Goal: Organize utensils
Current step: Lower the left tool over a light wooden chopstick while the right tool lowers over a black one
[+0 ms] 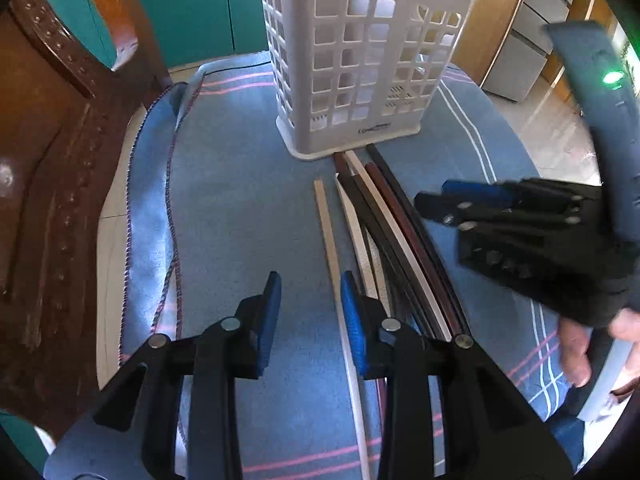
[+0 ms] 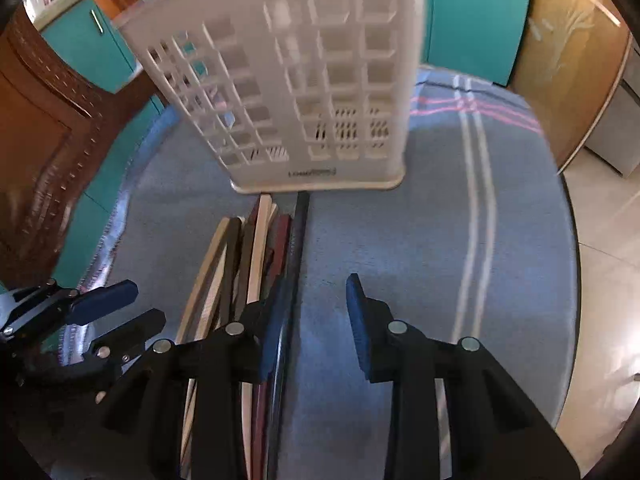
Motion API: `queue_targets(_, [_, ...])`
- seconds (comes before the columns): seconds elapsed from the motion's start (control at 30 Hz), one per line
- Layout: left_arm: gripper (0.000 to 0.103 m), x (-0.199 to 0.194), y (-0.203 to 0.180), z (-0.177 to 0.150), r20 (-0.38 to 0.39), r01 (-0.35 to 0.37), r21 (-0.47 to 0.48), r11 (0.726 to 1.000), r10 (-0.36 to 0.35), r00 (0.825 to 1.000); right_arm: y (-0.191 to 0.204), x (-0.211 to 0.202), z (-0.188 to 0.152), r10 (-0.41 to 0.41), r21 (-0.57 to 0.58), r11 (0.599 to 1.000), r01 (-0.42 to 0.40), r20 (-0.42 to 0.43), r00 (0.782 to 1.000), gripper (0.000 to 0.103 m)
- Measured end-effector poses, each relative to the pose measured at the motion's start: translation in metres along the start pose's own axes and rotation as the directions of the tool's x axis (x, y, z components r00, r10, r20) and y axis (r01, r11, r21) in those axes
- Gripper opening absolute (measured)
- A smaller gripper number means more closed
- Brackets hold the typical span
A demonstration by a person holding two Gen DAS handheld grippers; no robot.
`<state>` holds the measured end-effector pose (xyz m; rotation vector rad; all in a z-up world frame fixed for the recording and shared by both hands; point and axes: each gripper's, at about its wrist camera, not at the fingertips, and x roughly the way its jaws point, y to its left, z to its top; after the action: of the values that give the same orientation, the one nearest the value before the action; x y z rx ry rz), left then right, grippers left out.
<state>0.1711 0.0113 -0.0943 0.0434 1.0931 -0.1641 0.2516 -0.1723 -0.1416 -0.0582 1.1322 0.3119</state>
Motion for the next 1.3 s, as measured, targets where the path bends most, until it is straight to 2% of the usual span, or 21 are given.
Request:
queue_targets(0.2, [0.032,0.015,-0.005,0.004,-0.015,-0.008,-0.025,1.0,0.008,1.0,0.011,0.009,0.001,0.008,-0.03,1.0,-0.008,0.002,1.0,0.03])
queue_targets(0.27, [0.034,0.021,-0.005,0.005,-0.022,-0.021,-0.031,0.999,0.02,1.0,0.023,0.013,0.0,-0.042,-0.088,0.995,0.043,0.016,0.999,0.03])
queue_targets(0.37, [0.035,0.027,-0.007,0.004,-0.027,-0.031,-0.034,0.999,0.03,0.999,0.032,0.014,-0.004,-0.091,-0.103,0.99,0.093,0.027,0.996,0.019])
queue_targets(0.4, [0.035,0.027,-0.008,0.004,-0.025,-0.034,-0.035,0.999,0.033,0.999,0.029,0.014,-0.007,-0.096,-0.089,0.991,0.098,0.023,0.995,0.01])
queue_targets(0.53, [0.035,0.028,-0.01,0.001,-0.032,-0.049,-0.036,0.998,0.048,0.998,0.008,0.005,-0.016,-0.107,-0.013,0.994,0.107,0.002,0.994,0.007])
queue_targets(0.6, [0.035,0.031,-0.011,0.001,-0.036,-0.055,-0.037,0.998,0.054,0.998,-0.002,0.0,-0.023,-0.123,0.007,0.992,0.123,0.005,0.992,0.006])
queue_targets(0.67, [0.025,0.032,-0.01,0.003,-0.031,-0.068,-0.048,0.997,0.066,0.997,-0.017,-0.008,-0.031,-0.14,0.033,0.99,0.14,0.004,0.99,0.006])
queue_targets(0.73, [0.022,0.031,-0.006,0.006,-0.031,-0.072,-0.058,0.996,0.071,0.997,-0.025,-0.009,-0.036,-0.154,0.055,0.987,0.154,0.004,0.988,0.006])
queue_targets(0.9, [0.023,0.032,-0.005,0.008,-0.037,-0.045,-0.067,0.997,0.042,0.998,-0.038,-0.008,-0.032,-0.142,0.1,0.985,0.14,0.013,0.99,0.007])
queue_targets(0.97, [0.027,0.033,-0.008,0.007,-0.038,-0.047,-0.058,0.997,0.045,0.998,-0.034,-0.004,-0.032,-0.148,0.1,0.984,0.146,0.014,0.989,0.007])
queue_targets(1.17, [0.028,0.037,-0.008,0.011,-0.021,-0.041,-0.063,0.997,0.04,0.999,-0.041,-0.009,-0.025,-0.164,0.081,0.984,0.162,0.016,0.986,0.012])
queue_targets(1.2, [0.026,0.037,-0.006,0.011,-0.02,-0.033,-0.072,0.997,0.032,0.999,-0.039,-0.01,-0.026,-0.167,0.076,0.983,0.165,0.018,0.986,0.012])
queue_targets(1.27, [0.008,0.037,0.001,0.012,-0.021,-0.002,-0.102,0.995,0.0,1.0,-0.035,-0.012,-0.028,-0.164,0.07,0.984,0.162,0.022,0.986,0.012])
queue_targets(1.3, [0.008,0.037,0.005,0.013,-0.022,0.033,-0.127,0.991,-0.036,0.999,-0.033,-0.013,-0.03,-0.16,0.072,0.985,0.158,0.024,0.987,0.012])
